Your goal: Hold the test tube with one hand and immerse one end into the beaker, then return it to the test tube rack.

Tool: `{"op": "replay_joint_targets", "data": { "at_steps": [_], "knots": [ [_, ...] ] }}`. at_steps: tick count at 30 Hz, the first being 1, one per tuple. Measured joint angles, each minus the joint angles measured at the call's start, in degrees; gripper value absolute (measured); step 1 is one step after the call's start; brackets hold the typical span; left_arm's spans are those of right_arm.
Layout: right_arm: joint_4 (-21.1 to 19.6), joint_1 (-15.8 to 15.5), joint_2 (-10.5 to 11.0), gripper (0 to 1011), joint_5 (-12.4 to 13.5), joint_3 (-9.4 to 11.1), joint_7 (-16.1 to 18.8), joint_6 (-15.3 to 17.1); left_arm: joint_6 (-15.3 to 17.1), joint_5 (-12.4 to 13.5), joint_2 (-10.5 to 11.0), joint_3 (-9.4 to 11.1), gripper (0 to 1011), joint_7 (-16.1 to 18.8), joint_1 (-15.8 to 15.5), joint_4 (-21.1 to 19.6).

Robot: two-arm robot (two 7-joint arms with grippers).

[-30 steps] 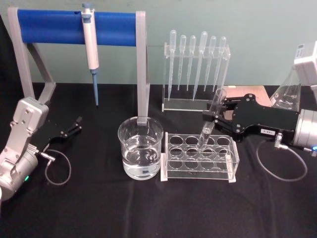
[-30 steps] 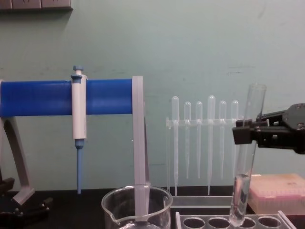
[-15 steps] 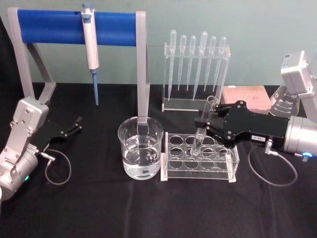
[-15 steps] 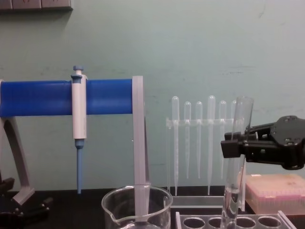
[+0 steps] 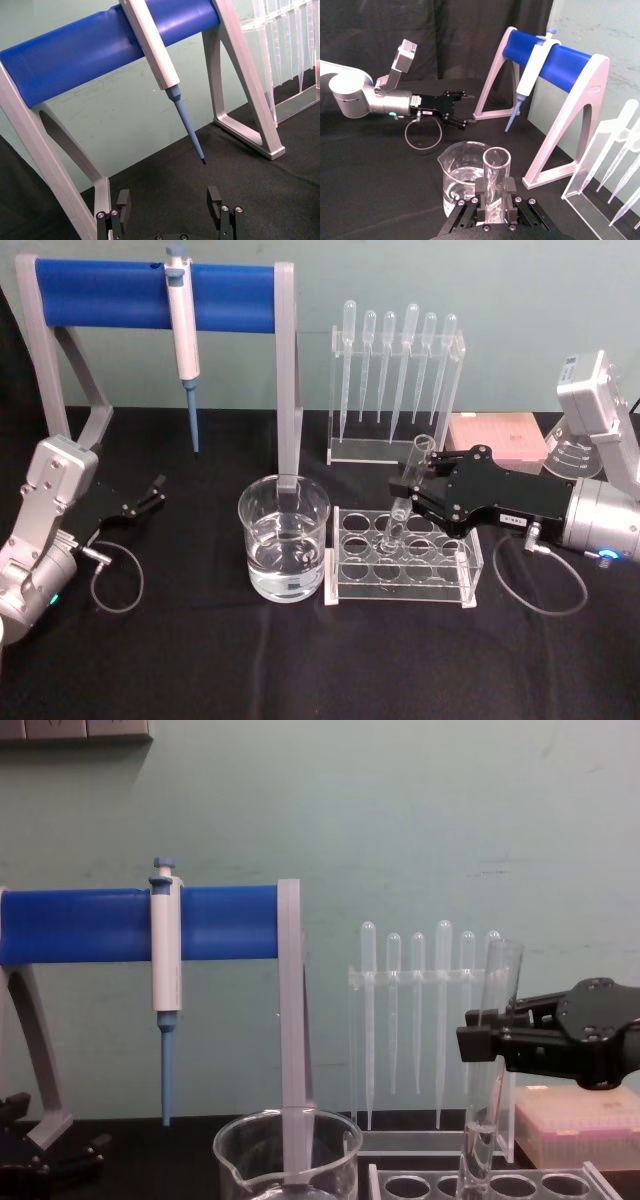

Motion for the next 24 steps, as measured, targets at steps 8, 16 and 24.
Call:
{"op": "replay_joint_targets", "data": {
  "at_steps": [8,16,24],
  "knots": [
    [2.16,0.10,-1.38,224,-1.19,-0.48,0.27,-1.03,0.00,0.00,0.00,0.00,1000,0.00,0.00,0.00],
    [4.53,0.12,-2.74,225,-2.64,-0.99,0.23,-1.84,0.00,0.00,0.00,0.00,1000,0.00,0.00,0.00],
    [6.68,-0.09,-4.12,224,-3.57,-1.57,0.42,-1.99,0.00,0.00,0.00,0.00,1000,0.00,0.00,0.00]
  ]
}}
